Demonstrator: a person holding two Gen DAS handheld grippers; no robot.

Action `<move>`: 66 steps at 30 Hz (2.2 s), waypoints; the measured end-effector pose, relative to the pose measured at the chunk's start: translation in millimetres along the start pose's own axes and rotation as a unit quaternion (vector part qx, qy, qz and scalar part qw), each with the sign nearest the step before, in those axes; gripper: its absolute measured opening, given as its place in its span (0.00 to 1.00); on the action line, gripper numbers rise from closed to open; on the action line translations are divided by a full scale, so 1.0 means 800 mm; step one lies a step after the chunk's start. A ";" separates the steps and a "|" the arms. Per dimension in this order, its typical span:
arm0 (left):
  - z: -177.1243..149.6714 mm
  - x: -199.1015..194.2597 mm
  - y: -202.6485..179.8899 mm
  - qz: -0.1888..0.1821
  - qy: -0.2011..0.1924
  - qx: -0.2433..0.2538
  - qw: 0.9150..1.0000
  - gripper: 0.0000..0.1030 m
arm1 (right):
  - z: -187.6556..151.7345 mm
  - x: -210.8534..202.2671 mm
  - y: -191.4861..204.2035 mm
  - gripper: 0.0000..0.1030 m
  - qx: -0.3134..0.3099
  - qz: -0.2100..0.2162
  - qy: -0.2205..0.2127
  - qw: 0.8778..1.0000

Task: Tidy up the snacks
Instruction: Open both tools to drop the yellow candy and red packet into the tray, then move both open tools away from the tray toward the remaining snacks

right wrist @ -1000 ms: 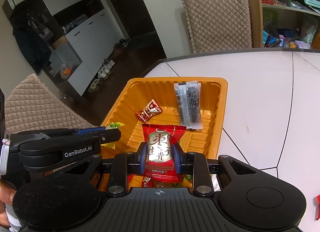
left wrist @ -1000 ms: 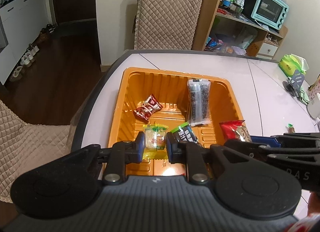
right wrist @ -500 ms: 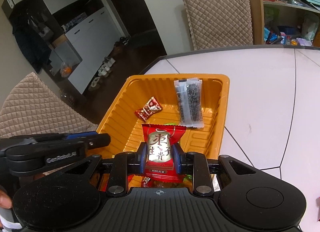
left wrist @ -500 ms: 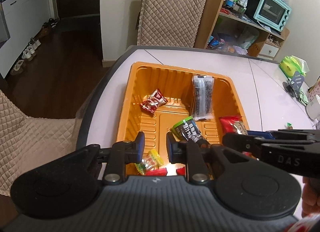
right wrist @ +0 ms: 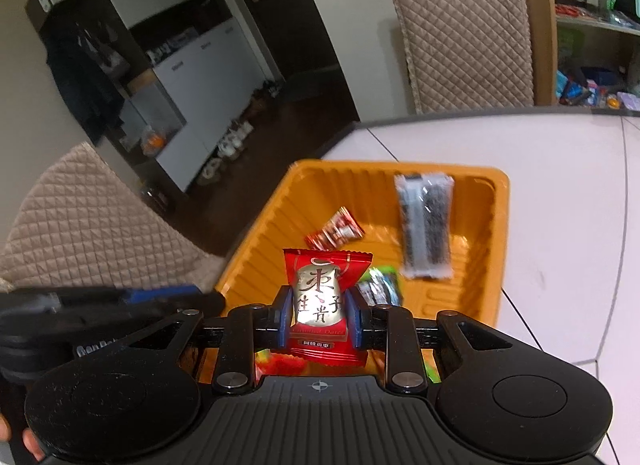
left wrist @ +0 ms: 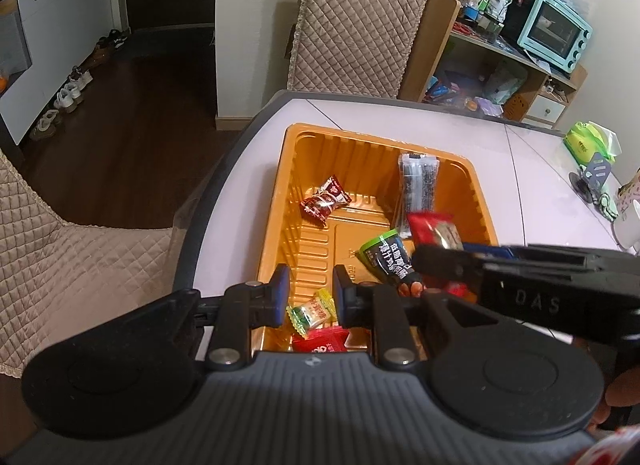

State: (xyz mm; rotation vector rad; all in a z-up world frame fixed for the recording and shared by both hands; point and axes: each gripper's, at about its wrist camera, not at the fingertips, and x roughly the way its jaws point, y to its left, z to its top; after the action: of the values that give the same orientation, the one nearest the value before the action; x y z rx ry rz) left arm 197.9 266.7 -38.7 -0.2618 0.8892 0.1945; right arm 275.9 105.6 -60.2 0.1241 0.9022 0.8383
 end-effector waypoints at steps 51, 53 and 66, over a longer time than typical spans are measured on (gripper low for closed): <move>-0.106 -0.122 -0.085 -0.035 0.011 0.013 0.999 0.29 | -0.124 -0.198 -0.018 0.71 0.051 -0.038 -0.003 0.998; -0.114 -0.127 -0.091 -0.036 0.013 0.015 0.999 0.29 | -0.132 -0.208 -0.021 0.71 0.055 -0.040 -0.004 0.998; -0.156 -0.142 -0.148 -0.054 0.031 0.043 0.997 0.29 | -0.183 -0.271 -0.049 0.71 0.078 -0.064 -0.004 0.995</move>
State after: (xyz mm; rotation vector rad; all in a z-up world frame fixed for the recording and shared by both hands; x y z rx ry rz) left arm 67.9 109.7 -7.4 -0.2360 0.9394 0.0477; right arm 119.3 -105.1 -30.4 0.2035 0.9581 0.6479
